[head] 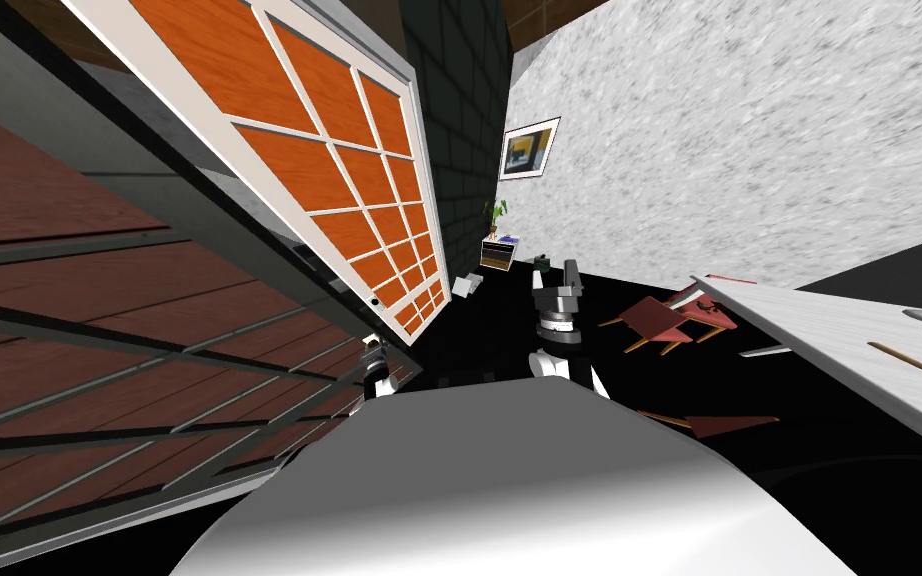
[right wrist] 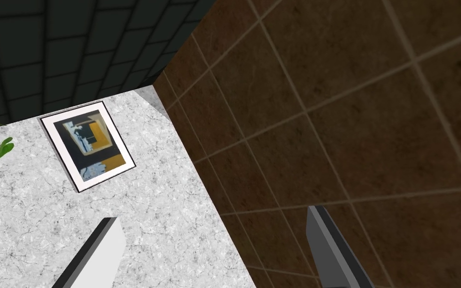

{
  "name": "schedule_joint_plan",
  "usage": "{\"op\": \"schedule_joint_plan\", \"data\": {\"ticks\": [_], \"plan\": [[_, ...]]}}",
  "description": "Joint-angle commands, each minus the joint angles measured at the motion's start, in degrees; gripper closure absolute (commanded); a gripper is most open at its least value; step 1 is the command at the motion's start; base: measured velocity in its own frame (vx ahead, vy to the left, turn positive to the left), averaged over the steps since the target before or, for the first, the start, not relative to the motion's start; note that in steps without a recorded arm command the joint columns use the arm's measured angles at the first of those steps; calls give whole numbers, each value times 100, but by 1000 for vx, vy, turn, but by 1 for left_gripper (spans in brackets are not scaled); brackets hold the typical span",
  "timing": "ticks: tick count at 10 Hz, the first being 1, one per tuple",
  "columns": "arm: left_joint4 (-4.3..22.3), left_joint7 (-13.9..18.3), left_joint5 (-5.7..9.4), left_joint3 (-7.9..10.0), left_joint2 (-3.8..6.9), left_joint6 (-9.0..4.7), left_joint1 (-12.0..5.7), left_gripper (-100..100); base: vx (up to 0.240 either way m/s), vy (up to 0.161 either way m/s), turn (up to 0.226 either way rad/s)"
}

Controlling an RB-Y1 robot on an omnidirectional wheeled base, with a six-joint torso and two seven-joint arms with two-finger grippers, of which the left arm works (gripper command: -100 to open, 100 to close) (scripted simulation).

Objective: Pull the door open

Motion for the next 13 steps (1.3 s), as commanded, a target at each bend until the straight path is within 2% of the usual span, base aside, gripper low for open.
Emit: {"op": "schedule_joint_plan", "data": {"ticks": [1,5,10,11,13], "plan": [[-3,-7,0,0,-1,7,-1,100,-17,5,4],[-3,-7,0,0,-1,7,-1,100,-4,1,-4],[-123,225,-227,-359,32,43,28,100,-217,1,-61],[-123,225,-227,-359,32,43,28,100,-190,-15,-41],[-193,360,-357,-565,49,61,46,100,-212,8,-67]]}}
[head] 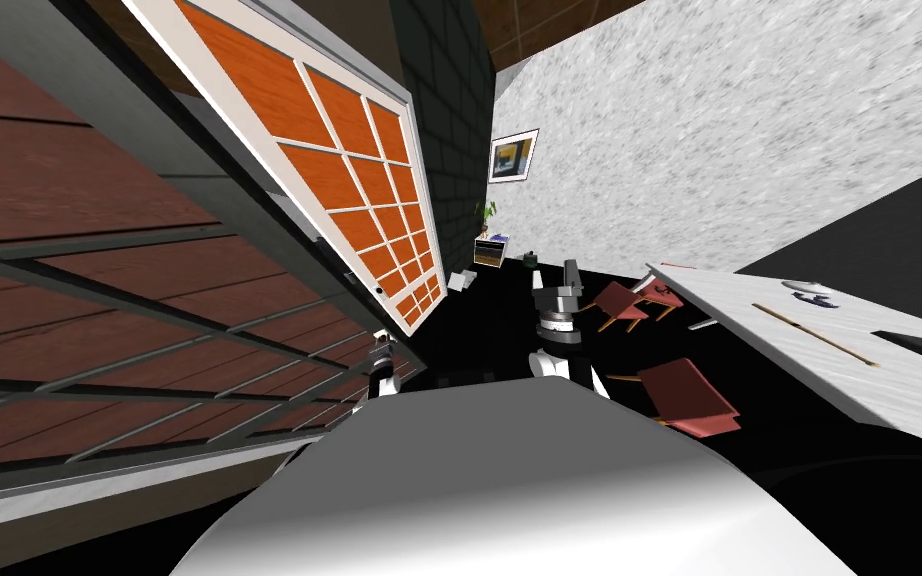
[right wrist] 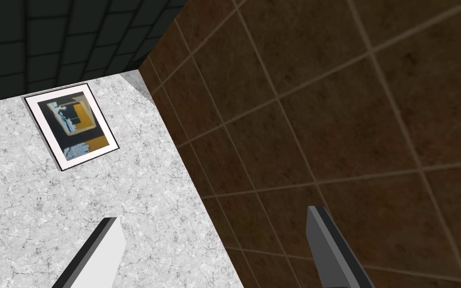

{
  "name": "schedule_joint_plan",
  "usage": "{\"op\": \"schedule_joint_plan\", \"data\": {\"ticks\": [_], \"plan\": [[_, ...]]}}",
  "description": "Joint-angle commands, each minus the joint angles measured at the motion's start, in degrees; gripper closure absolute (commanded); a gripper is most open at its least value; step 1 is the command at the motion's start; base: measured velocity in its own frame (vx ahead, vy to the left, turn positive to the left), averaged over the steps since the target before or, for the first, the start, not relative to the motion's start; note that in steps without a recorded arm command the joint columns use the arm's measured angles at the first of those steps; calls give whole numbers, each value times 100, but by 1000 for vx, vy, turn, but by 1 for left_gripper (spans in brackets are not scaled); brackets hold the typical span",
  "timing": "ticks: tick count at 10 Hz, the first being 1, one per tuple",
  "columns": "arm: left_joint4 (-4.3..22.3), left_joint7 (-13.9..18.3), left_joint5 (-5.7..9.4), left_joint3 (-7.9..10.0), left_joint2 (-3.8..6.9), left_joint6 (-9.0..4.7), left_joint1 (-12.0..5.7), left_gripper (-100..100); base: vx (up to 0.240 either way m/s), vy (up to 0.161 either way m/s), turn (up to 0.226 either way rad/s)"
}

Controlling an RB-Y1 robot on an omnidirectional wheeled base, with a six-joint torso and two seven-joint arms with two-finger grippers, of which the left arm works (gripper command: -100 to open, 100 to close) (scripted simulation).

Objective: Pull the door open

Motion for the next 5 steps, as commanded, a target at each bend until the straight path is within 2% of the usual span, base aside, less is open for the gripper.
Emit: {"op": "schedule_joint_plan", "data": {"ticks": [1,2,3,5], "plan": [[22,86,-61,-94,19,-33,-25,100,-223,-11,-55],[-48,38,-37,-54,11,0,17,100,-99,-6,-23],[-79,124,-109,-172,30,-4,55,100,-164,-11,-57],[-109,194,-164,-260,59,-17,77,100,-192,21,-52]]}}
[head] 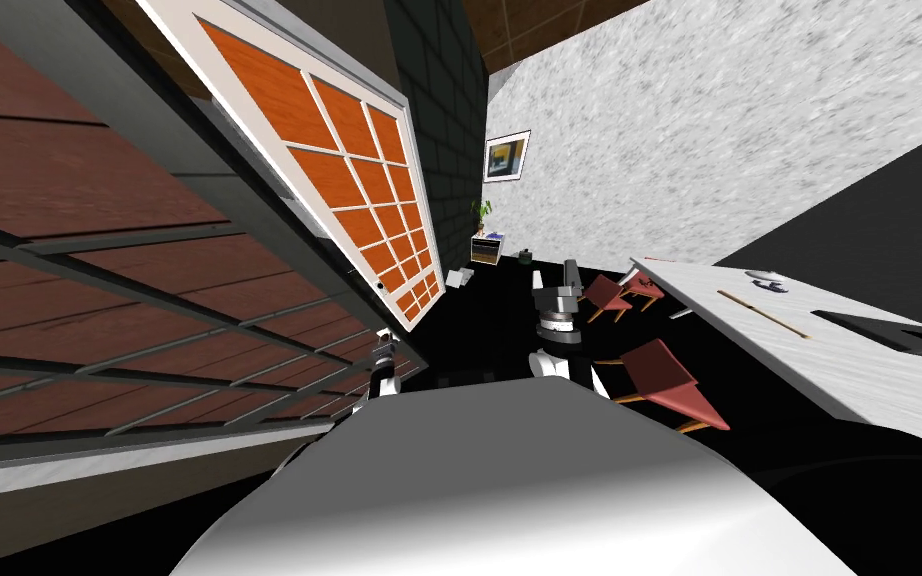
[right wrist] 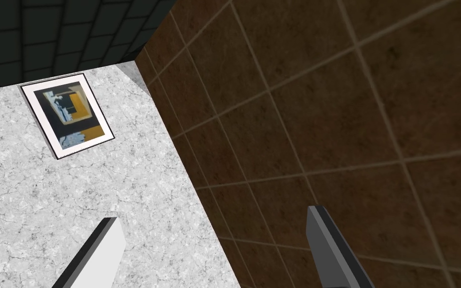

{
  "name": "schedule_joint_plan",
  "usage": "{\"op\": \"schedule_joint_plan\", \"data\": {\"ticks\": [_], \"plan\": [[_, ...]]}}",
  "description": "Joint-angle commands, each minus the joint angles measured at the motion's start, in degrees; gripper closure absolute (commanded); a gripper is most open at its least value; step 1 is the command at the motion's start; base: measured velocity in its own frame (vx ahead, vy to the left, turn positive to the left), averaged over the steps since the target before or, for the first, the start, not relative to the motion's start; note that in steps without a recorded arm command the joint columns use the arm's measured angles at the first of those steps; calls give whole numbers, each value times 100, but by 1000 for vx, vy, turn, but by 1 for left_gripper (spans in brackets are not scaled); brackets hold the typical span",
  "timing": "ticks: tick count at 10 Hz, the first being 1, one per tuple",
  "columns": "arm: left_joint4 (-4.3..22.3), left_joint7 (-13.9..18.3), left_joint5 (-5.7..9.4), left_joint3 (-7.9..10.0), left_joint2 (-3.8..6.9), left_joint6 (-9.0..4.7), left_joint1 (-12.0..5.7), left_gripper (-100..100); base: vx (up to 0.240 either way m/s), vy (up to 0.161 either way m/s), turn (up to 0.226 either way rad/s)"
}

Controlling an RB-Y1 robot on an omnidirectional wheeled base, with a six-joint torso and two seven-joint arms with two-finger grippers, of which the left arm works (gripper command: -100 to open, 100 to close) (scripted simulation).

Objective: Pull the door open

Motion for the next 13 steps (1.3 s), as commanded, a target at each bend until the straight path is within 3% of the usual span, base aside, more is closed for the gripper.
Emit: {"op": "schedule_joint_plan", "data": {"ticks": [1,7,8,9,13], "plan": [[-54,74,-64,-101,26,-7,54,100,-181,11,-56],[-175,358,-288,-457,143,-58,144,100,-193,11,-49],[-147,328,-270,-428,133,-51,122,100,-80,-14,-9],[-232,549,-398,-624,287,-245,344,100,-44,-14,69],[-419,968,-640,-987,604,-633,764,100,-56,-18,75]]}}
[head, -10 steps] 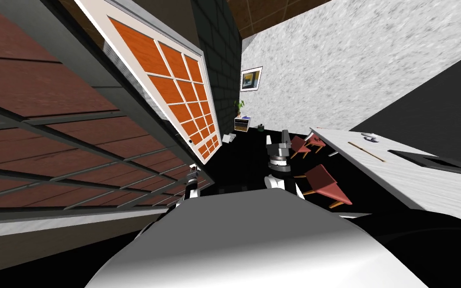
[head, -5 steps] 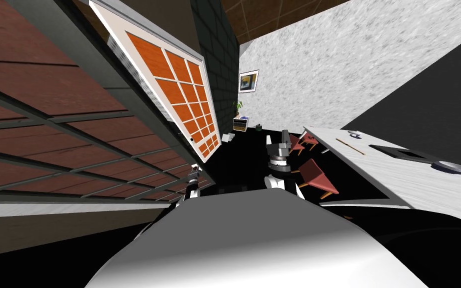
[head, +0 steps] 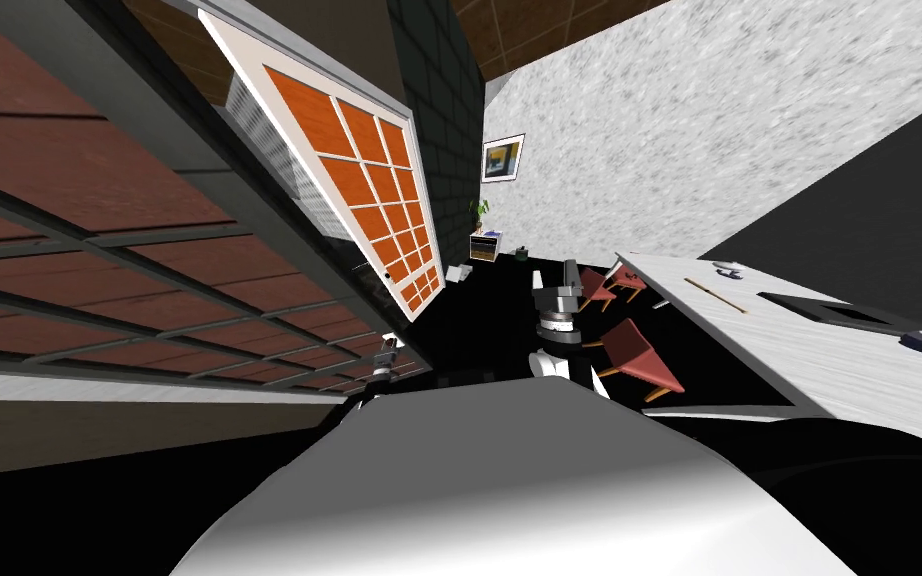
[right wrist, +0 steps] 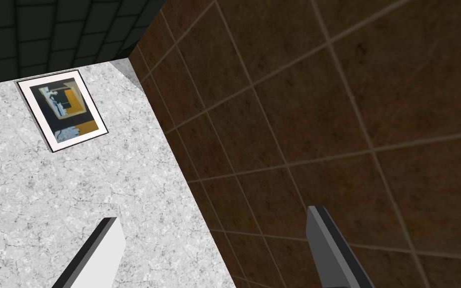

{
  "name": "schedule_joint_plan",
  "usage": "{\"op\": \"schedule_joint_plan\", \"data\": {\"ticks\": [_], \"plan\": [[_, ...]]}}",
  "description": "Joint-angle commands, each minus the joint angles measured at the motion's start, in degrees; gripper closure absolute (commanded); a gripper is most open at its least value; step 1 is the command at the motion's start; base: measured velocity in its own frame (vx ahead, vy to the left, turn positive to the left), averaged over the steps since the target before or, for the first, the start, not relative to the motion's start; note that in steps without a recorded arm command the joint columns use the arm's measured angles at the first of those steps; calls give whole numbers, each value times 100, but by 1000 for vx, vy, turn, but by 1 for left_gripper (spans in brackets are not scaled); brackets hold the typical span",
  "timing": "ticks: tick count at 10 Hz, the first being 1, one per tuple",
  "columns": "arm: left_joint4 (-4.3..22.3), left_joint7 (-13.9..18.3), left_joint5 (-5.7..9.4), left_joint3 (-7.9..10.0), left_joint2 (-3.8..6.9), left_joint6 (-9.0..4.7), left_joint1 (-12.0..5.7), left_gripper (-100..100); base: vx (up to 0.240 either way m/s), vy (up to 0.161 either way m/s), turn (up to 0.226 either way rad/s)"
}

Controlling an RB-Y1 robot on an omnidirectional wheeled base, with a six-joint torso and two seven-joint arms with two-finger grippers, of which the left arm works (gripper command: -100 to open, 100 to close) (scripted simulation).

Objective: Pull the door open

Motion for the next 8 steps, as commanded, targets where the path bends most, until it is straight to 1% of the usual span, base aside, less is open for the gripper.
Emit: {"op": "schedule_joint_plan", "data": {"ticks": [1,3,5,6,7,8], "plan": [[-91,195,-96,-139,169,-177,214,100,-47,-13,80],[-186,408,-219,-324,330,-374,427,100,-55,-7,67],[-264,582,-319,-474,461,-535,601,100,-55,-9,74],[-313,690,-381,-567,543,-636,710,100,-45,-5,61],[-395,592,-345,-513,494,-509,698,100,-23,-2,25],[-311,633,-385,-565,510,-679,770,100,0,0,0]]}}
